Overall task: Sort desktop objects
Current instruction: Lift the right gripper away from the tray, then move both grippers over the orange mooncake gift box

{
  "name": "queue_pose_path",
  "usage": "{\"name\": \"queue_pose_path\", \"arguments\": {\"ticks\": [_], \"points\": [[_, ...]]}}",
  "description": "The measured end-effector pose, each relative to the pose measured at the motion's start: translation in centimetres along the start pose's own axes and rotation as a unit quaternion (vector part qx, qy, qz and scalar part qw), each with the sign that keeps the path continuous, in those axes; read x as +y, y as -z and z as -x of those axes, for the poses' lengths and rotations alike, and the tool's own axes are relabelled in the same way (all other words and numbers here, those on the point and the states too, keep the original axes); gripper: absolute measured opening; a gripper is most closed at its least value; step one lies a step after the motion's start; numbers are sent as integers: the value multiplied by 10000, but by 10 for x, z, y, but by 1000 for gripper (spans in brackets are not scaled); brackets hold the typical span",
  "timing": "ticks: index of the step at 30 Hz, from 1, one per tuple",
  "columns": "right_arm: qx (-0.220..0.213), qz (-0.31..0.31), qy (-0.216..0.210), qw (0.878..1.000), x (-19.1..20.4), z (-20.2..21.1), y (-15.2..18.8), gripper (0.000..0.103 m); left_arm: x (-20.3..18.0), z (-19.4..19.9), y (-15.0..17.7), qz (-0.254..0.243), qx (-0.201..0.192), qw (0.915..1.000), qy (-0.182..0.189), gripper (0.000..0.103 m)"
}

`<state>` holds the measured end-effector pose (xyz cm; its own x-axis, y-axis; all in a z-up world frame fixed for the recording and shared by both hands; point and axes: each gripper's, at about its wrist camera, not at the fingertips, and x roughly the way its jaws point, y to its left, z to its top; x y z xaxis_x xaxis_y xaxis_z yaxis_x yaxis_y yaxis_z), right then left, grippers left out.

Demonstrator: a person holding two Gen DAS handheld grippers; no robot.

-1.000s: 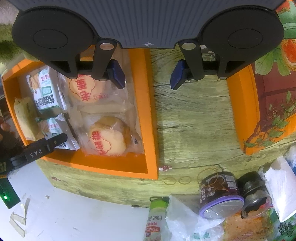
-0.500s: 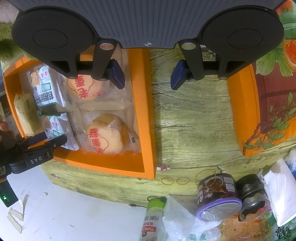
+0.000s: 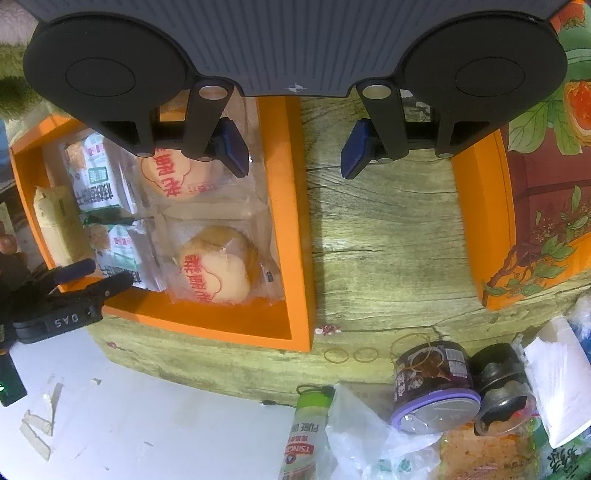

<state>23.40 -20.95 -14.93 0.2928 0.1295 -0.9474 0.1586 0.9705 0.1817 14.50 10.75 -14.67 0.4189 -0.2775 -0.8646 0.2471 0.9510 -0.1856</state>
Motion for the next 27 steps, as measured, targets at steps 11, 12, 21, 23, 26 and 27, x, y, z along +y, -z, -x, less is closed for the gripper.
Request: {"name": "queue_pose_path", "arguments": {"ticks": [11, 12, 21, 23, 26, 27], "points": [[-1260, -1116, -629, 9837, -38, 83, 40, 80, 9, 28, 8, -244, -327, 9990, 190, 62], [-1366, -1340, -804, 9782, -42, 91, 49, 81, 12, 34, 9, -240, -417, 9986, 230, 64], [-2400, -1195, -962, 9586, -13, 151, 114, 97, 28, 87, 17, -271, -1211, 9908, 537, 98], [-2532, -862, -950, 9589, 2, 159, 121, 99, 29, 102, 19, -209, -1414, 9881, 575, 102], [-2628, -352, -1228, 9564, 27, 160, 121, 103, 30, 123, 24, -177, -1757, 9832, 460, 103], [-2614, -192, -1372, 9552, 35, 158, 119, 103, 29, 130, 27, -179, -1851, 9820, 323, 103]]}}
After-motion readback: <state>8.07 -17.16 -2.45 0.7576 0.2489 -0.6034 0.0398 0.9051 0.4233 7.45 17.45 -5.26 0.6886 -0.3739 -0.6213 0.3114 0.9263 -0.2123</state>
